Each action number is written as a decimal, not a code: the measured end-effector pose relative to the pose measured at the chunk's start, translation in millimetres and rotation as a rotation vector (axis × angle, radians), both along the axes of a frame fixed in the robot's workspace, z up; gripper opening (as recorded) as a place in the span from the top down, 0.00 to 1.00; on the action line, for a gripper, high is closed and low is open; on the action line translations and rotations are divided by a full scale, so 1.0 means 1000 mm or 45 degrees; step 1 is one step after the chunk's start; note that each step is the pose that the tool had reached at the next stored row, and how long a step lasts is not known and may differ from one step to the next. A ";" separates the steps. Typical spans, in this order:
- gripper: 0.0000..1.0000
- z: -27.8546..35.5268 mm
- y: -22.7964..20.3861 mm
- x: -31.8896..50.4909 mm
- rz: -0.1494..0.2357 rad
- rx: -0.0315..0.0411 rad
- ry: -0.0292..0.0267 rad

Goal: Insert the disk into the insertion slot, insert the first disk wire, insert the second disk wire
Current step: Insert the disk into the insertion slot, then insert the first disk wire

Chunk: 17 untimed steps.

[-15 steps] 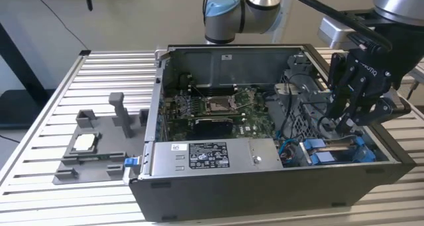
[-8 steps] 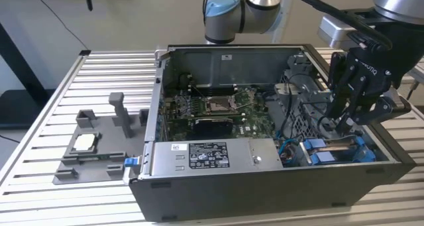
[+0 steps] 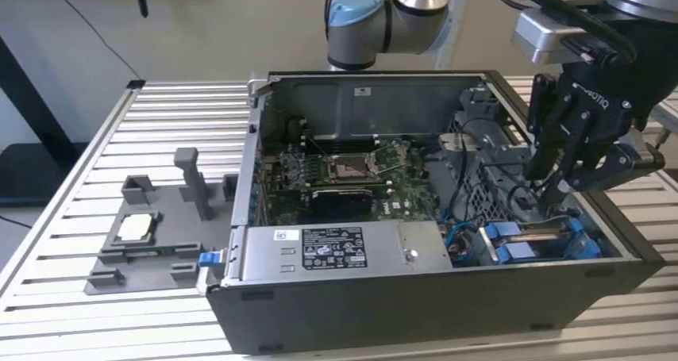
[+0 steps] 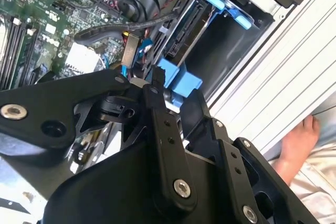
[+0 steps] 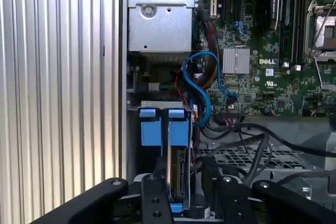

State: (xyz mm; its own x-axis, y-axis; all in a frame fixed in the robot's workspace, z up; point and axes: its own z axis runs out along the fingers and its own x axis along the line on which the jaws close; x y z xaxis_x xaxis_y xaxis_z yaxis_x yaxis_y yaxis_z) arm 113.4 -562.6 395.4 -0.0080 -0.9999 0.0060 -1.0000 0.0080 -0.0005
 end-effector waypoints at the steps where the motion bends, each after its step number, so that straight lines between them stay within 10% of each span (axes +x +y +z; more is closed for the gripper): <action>1: 0.59 0.0006 0.0005 0.0000 0.000 0.0002 -0.0009; 5: 0.59 0.0036 0.0022 0.0000 0.000 -0.0003 -0.0075; 17: 0.59 0.0073 0.0115 0.0000 0.000 -0.0003 -0.0611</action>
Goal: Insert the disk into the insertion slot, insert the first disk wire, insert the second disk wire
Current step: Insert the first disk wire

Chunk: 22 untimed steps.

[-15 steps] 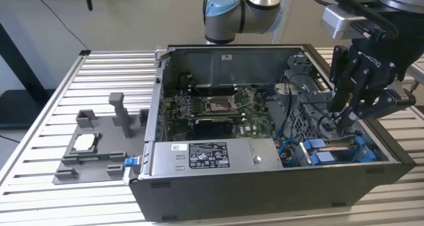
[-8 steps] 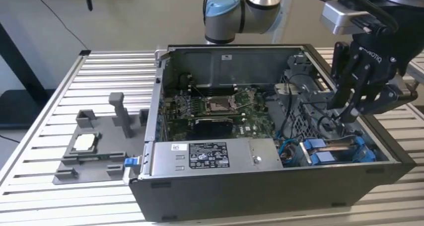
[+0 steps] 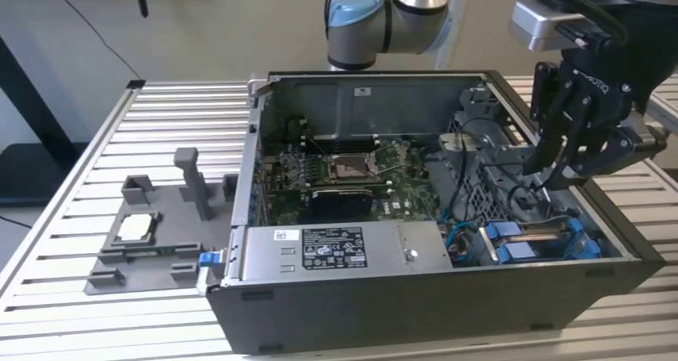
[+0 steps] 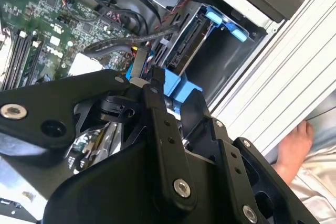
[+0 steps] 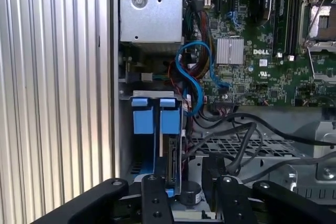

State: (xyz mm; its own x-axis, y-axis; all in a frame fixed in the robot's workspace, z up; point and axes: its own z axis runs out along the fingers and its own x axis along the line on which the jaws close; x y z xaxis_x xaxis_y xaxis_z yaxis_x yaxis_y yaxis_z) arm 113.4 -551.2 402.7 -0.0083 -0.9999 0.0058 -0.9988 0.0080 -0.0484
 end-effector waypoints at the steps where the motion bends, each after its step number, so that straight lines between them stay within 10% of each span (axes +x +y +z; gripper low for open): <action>1: 0.59 0.0000 0.0032 0.0000 0.000 0.0002 -0.0022; 6: 0.59 -0.0002 0.0192 0.0000 0.000 0.0000 -0.0088; 22: 0.59 -0.0116 0.0277 0.0000 0.067 -0.0083 -0.0231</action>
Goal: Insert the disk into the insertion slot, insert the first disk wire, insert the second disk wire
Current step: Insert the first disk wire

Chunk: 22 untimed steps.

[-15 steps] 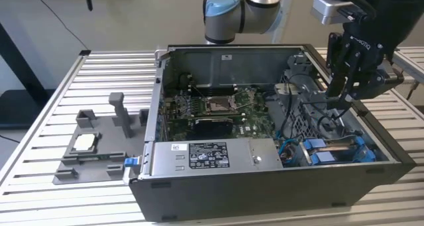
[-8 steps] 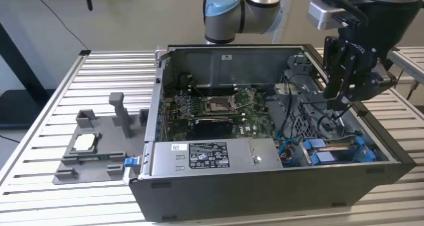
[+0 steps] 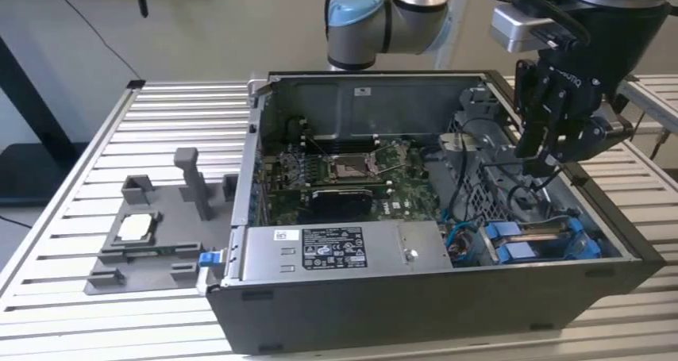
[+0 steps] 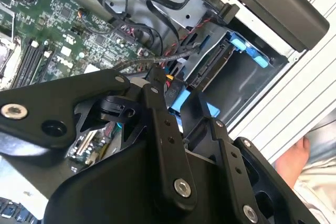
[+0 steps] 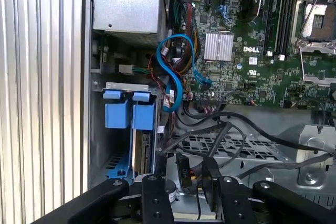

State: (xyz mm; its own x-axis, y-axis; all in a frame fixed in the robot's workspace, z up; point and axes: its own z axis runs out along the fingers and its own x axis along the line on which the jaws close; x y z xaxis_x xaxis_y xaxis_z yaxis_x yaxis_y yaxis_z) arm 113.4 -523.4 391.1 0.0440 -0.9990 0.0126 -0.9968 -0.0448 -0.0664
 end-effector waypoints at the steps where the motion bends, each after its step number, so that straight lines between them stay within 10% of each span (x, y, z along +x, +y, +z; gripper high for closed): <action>1: 0.59 -0.0001 0.0000 0.0000 0.000 0.0001 0.0000; 22: 0.81 -0.0002 0.0000 0.0000 0.005 0.0001 0.0000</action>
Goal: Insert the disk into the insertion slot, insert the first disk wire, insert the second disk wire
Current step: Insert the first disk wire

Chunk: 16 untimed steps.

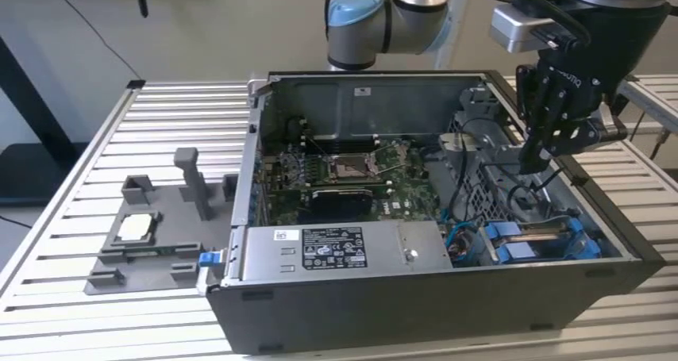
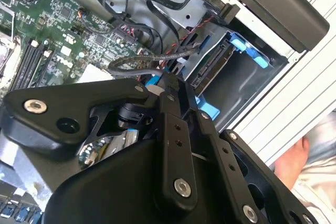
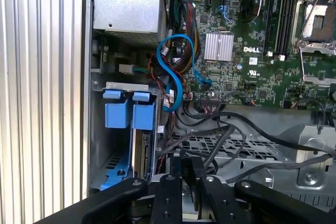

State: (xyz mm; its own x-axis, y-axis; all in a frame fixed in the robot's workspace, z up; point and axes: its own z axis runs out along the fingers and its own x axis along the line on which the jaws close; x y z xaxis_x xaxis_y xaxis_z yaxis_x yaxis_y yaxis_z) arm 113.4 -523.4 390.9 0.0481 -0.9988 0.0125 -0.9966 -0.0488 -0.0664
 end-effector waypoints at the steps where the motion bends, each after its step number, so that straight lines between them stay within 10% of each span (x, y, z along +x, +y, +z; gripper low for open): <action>1: 0.81 0.0000 0.0000 0.0000 0.000 -0.0001 0.0000; 16: 0.81 -0.0050 -0.0052 0.0015 0.000 0.0003 0.0013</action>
State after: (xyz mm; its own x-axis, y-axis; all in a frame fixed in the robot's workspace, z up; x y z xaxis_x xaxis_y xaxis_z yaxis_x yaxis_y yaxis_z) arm 114.9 -528.6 385.9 0.0479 -0.9988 0.0122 -0.9967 -0.0486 -0.0655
